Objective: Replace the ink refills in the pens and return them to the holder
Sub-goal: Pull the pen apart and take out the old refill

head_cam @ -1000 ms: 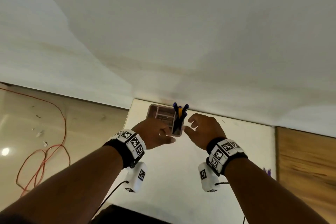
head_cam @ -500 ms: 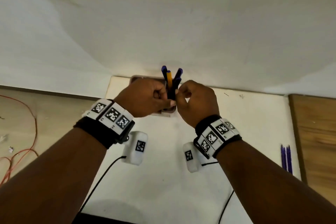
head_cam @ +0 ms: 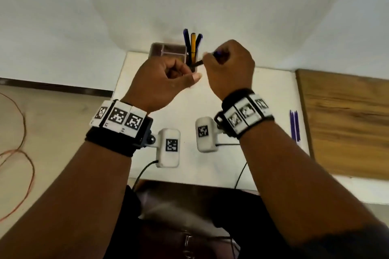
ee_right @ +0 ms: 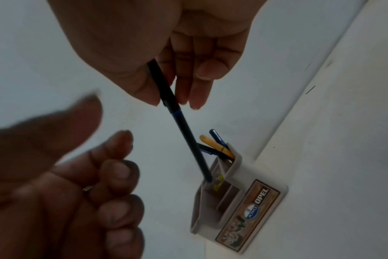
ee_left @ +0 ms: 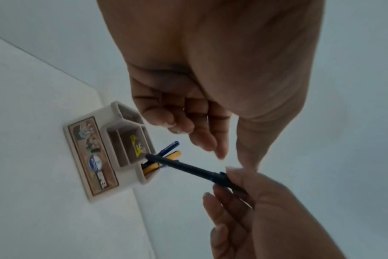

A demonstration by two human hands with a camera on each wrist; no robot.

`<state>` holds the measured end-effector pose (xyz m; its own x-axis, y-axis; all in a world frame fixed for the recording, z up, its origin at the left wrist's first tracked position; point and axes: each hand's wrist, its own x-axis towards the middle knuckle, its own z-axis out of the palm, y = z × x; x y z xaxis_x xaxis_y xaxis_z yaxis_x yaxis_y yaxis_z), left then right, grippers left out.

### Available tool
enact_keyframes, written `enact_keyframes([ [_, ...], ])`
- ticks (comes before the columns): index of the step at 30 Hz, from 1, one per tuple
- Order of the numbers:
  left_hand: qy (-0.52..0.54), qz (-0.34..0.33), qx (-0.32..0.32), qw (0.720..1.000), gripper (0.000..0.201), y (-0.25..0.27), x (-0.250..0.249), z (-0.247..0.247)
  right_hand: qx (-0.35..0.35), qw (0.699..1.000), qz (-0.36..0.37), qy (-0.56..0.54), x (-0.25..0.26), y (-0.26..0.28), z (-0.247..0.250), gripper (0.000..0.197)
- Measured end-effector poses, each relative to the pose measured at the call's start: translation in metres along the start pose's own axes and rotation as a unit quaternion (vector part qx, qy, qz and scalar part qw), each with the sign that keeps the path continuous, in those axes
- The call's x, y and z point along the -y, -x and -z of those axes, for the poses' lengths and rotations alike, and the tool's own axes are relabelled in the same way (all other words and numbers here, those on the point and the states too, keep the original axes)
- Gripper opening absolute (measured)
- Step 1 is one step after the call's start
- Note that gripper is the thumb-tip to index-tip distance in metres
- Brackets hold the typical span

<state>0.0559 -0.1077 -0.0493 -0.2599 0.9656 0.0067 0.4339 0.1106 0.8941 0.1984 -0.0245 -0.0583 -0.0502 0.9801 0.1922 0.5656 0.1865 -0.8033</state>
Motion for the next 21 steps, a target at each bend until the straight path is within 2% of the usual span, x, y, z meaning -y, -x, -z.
enact_keyframes([
  [3,0.047,-0.038,-0.04,0.997,0.019,0.015,0.006,-0.008,-0.032,0.996,-0.031,-0.083,-0.015,0.034,0.025,0.016],
  [6,0.032,-0.06,-0.041,0.997,0.023,0.028,0.031,-0.027,-0.016,0.976,-0.123,-0.179,-0.044,0.061,0.04,0.014],
  [8,-0.024,-0.082,-0.026,0.996,0.032,0.03,0.048,-0.041,0.016,0.96,-0.186,-0.21,-0.063,0.069,0.04,0.012],
  [11,-0.156,-0.112,0.053,0.98,0.043,0.02,0.057,-0.063,0.071,0.945,-0.231,-0.222,-0.079,0.069,0.026,0.012],
  [14,-0.161,-0.083,0.123,0.976,0.035,0.014,0.059,-0.076,0.096,0.941,-0.227,-0.231,-0.082,0.058,0.012,0.015],
  [16,-0.16,-0.092,0.138,0.973,0.026,0.015,0.064,-0.075,0.124,0.945,-0.204,-0.222,-0.085,0.055,0.008,0.02],
  [18,-0.159,-0.088,0.153,0.971,0.027,0.013,0.066,-0.067,0.165,0.949,-0.173,-0.207,-0.09,0.054,0.01,0.022],
  [21,-0.156,-0.068,0.161,0.972,0.026,0.006,0.063,-0.051,0.208,0.94,-0.149,-0.225,-0.096,0.051,0.016,0.017],
])
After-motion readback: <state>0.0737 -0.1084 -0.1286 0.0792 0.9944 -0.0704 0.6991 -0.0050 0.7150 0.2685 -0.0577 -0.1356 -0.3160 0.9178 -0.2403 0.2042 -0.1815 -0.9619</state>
